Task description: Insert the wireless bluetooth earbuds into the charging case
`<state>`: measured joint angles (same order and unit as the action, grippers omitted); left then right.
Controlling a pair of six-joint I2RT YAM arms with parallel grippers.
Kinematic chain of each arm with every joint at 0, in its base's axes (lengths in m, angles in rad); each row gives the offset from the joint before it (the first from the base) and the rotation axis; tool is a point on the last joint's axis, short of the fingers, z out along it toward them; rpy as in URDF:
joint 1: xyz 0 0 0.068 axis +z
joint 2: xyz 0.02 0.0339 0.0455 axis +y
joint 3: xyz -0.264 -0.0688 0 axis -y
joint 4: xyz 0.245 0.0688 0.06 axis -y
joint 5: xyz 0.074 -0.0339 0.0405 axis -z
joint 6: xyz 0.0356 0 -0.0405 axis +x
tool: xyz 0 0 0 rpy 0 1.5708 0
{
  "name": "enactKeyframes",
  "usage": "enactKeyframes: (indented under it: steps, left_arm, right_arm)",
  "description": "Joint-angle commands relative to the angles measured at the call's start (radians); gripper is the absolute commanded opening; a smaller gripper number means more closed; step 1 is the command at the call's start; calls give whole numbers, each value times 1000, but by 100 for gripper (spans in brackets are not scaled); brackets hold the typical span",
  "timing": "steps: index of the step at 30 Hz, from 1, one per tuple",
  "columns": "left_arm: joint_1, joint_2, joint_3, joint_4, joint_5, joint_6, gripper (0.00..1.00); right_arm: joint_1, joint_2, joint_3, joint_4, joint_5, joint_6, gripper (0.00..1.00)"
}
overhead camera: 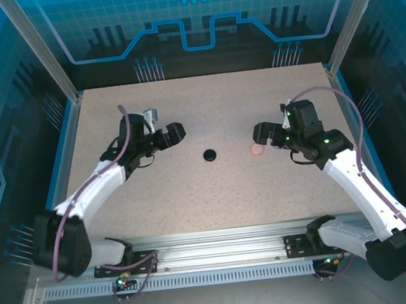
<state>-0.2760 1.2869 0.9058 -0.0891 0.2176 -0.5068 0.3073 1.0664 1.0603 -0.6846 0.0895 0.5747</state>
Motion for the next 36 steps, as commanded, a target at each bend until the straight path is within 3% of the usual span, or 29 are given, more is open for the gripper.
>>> enactKeyframes:
  steps: [1,5,9,12,20,25,30,33,36]
  left_arm:
    - [3,-106,-16,-58,-133,121,99]
    - [3,-265,-129,120,-243,221,99]
    - [3,-406,-307,415,-336,374,99]
    - [12,-455,-377,450,-468,451,99]
    - [110,-488,-585,540,-544,550,99]
    - [144,-315,-617,655,-563,511,99]
    - [150,-76,-694,968,-561,515,99]
    - [153,42,-683,1069,-534,544,99]
    - [155,138,-661,1120,-479,565,99]
  right_arm:
    - [-28,11,59,-30,98,-60,100]
    - [-33,56,61,10,278,-102,100]
    - [-34,34,-108,275,492,-183,100]
    - [-57,36,-231,465,487,-340,100]
    - [-141,160,-406,755,457,-456,100]
    - [-168,249,-460,910,401,-463,100]
    - [-170,335,-522,1117,386,-513,100]
    - [-176,345,-552,1223,296,-546,100]
    - [-194,392,-653,1463,208,-553,100]
